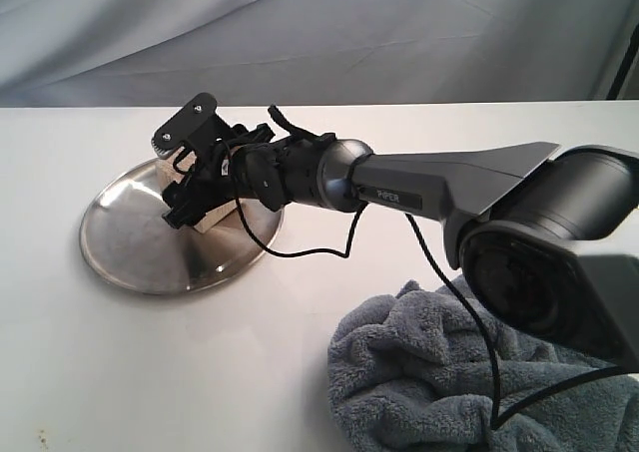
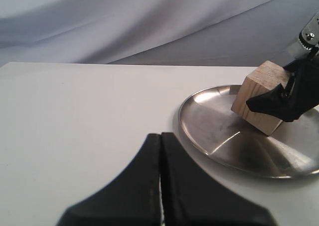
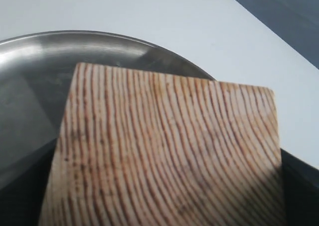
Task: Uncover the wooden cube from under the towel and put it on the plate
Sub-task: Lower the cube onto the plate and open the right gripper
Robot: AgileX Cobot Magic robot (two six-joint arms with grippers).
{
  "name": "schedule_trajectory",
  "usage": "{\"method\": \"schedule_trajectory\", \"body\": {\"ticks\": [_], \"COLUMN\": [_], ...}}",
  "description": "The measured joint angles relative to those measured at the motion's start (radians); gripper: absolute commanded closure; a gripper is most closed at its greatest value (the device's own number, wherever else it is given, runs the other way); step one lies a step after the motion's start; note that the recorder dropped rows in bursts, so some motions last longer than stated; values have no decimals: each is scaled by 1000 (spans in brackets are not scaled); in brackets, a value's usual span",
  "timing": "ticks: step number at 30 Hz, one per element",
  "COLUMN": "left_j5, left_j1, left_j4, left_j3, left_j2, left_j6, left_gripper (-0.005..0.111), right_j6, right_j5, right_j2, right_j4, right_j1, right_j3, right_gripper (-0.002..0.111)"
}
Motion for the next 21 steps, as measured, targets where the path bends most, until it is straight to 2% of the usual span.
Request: {"method": "schedule_trajectory", "body": {"ticks": [15,18,20,21], "left_j5": [0,0,0,0], "left_j1": [0,0,0,0], "left_j4": [0,0,0,0], "left_j3": [0,0,0,0], "left_j2": [0,0,0,0], "left_j6": [0,0,0,0], "left_gripper": [107,107,107,107], "right_j6": [0,0,0,0], "right_j5": [-16,-16,-16,-16], "right_j2": [0,0,0,0], "right_j4": [78,85,87,87], "right_j1": [0,0,0,0], "right_j3": [0,0,0,0], "right_gripper": [108,97,83,72]}}
